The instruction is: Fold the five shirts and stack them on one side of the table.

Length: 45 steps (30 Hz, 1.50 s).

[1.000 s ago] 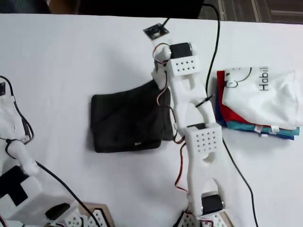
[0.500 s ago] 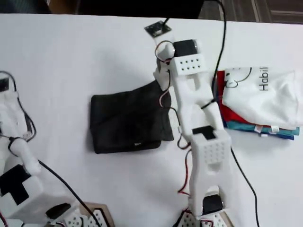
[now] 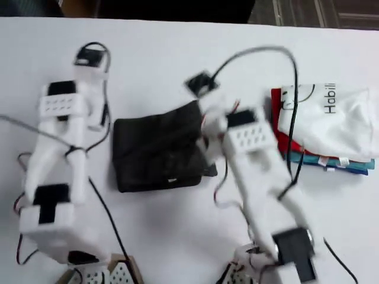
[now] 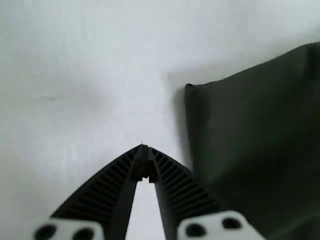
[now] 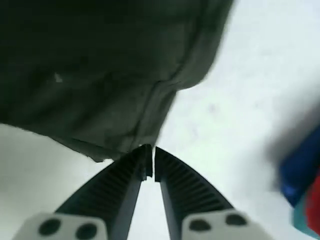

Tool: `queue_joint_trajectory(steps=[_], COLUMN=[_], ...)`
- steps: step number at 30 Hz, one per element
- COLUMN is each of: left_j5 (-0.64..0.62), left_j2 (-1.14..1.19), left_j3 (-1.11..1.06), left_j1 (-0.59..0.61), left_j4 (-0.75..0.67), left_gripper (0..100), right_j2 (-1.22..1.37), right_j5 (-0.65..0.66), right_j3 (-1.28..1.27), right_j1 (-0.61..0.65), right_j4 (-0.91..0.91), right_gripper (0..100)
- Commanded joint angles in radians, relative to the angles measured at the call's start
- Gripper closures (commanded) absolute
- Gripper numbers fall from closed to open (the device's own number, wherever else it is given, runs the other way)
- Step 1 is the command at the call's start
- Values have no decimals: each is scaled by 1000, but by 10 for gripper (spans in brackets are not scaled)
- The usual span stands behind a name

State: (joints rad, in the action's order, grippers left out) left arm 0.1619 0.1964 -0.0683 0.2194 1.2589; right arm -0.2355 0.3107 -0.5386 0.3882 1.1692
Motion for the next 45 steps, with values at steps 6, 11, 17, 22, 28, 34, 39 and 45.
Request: queue_joint_trajectory(steps=[6, 11, 17, 22, 28, 34, 39, 45], left_j5=[-69, -81, -140, -147, -147, -146, -60, 35], left_j2=[229, 342, 494, 591, 672, 641, 497, 173], left_j3=[185, 272, 387, 542, 708, 906, 885, 484], left_j1=[-98, -81, 31, 84, 61, 12, 2, -25], left_j4=[44, 48, 166, 227, 324, 494, 531, 496], left_gripper=[976, 976, 975, 975, 975, 975, 975, 975], right_j2=[-65, 128, 240, 197, 128, 13, -10, 266], right_j5=[-8, -6, 29, 98, 127, 120, 78, 41], right_j3=[-178, -176, -161, -163, -153, -69, 64, 281], right_j1=[61, 65, 15, -36, -35, -12, -77, -114], right_j4=[-240, -323, -243, -145, -111, -107, -153, -189], right_gripper=[977, 977, 977, 977, 977, 977, 977, 977])
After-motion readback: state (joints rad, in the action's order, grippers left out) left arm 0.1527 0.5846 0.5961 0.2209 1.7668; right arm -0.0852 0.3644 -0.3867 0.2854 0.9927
